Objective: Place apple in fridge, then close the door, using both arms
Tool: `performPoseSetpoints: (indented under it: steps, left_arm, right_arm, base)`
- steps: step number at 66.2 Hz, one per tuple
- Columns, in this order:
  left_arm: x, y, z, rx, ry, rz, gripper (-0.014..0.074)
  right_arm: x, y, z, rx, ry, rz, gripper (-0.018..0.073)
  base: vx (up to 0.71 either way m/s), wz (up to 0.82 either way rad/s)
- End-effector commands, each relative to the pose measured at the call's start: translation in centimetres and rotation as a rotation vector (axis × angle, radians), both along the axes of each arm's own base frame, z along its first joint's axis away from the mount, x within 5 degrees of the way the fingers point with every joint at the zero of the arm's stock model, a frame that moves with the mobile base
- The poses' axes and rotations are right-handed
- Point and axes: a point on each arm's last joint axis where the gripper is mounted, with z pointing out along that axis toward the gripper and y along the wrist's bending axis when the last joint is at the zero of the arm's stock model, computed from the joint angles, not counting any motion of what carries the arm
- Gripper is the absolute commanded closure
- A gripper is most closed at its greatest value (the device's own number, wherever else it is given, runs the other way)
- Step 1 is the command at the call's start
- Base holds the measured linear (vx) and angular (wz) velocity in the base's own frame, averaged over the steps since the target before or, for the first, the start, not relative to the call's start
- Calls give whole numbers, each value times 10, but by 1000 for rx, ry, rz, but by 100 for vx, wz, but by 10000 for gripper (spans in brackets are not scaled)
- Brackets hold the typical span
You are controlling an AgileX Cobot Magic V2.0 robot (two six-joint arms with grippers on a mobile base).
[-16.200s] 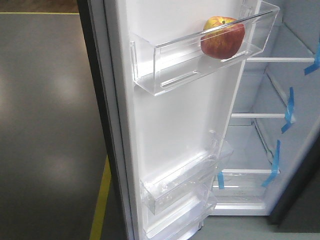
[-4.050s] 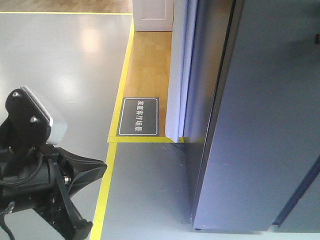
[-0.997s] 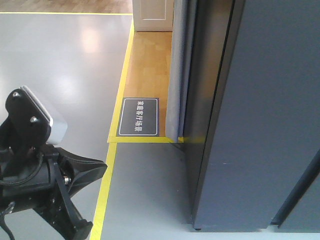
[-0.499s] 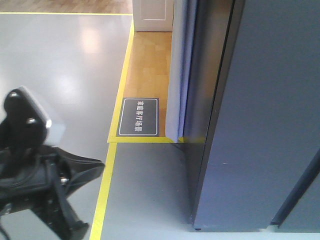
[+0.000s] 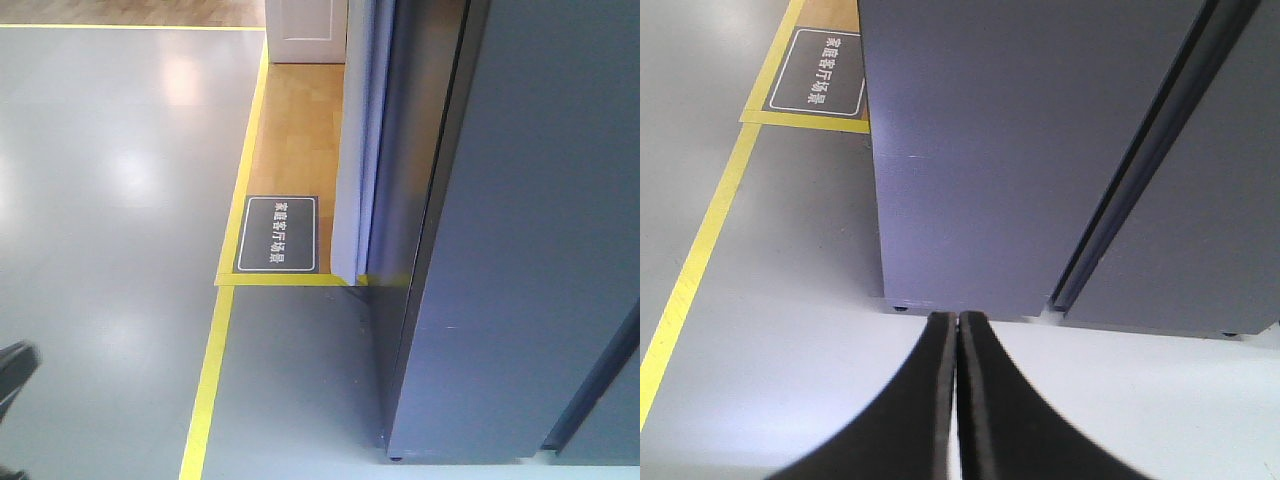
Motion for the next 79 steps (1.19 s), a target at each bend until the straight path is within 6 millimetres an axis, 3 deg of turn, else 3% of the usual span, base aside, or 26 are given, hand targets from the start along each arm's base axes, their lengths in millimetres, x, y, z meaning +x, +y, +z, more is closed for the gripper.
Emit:
performPoseSetpoints:
  steps: [1, 11, 25, 79]
  left_arm:
    - [-7, 11, -2, -69, -113, 94, 602]
    - [-20, 25, -25, -74, -158, 212, 602]
    - [-32, 33, -39, -119, -238, 305, 602]
    - [-37, 36, -38, -67, -290, 357, 602]
  right_arm:
    - [1, -1, 5, -9, 1, -7, 561]
    - [1, -1, 5, -9, 1, -7, 561]
    - [1, -1, 5, -9, 1, -7, 561]
    - [1, -1, 5, -9, 2, -7, 561]
  base:
    - [0, 0]
    - [0, 0]
    - [0, 0]
    - [0, 0]
